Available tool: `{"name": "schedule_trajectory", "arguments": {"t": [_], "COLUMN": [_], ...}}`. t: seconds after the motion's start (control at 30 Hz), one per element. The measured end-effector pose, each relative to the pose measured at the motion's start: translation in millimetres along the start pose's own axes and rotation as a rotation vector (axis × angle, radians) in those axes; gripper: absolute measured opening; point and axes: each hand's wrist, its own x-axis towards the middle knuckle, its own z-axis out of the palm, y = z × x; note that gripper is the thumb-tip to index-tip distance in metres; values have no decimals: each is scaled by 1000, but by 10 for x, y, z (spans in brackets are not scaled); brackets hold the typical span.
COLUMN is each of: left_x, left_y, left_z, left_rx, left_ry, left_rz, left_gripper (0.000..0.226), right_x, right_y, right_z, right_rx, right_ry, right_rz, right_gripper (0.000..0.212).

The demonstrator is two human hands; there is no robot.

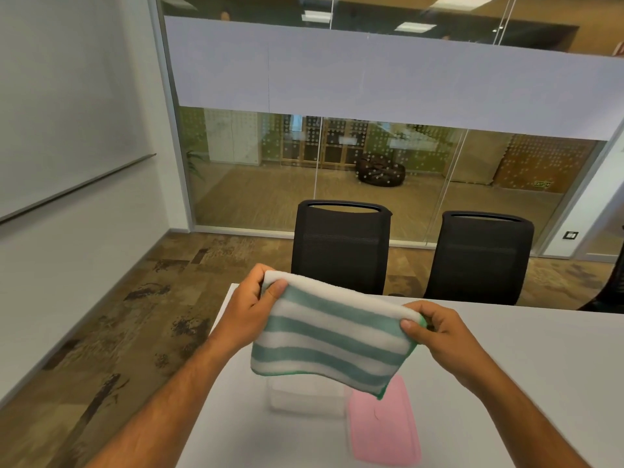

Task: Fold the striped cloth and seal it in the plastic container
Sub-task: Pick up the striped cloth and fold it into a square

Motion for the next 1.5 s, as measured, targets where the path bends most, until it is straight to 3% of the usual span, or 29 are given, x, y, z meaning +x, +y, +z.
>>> {"name": "schedule_trajectory", "arguments": {"t": [0.13, 0.27, 0.33, 0.47, 0.63, 0.73, 0.83, 1.03, 1.2, 1.3, 1.43, 1.5], "left_x": [16, 57, 71, 84, 71, 78, 96, 81, -13, -59, -73, -71], "left_y": [113, 258, 310, 374, 479, 479, 406, 293, 281, 282, 276, 274], "left_z": [31, 97, 169, 360, 379, 248, 69, -235, -253, -198, -179, -180], "left_rx": [58, 124, 179, 353, 346, 417, 503, 243, -63, -78, 54, 90], "left_ry": [12, -165, -288, -459, -462, -537, -611, -469, -291, -259, -264, -259], "left_rz": [224, 368, 406, 472, 361, 277, 166, 119, 186, 243, 316, 332], "left_gripper": [7, 5, 3, 22, 51, 80, 74, 52, 36, 27, 36, 37], "right_x": [13, -9, -29, -57, 27, 29, 13, -35, -33, -35, -40, -46], "right_y": [76, 93, 43, -181, -401, -386, -365, -345, -359, -388, -393, -404], "right_z": [-33, 131, 303, 687, 912, 890, 803, 607, 458, 404, 316, 293], "right_rx": [-171, -333, -325, -159, -73, -55, 16, 178, 112, -33, -169, -213], "right_ry": [-177, -300, -338, -317, -106, -66, -44, -26, 35, 61, 78, 98], "right_rz": [12, 32, -1, -114, -252, -225, -184, -96, -196, -313, -423, -411], "right_gripper": [13, 13, 25, 56, 24, 20, 18, 35, 37, 54, 32, 31]}}
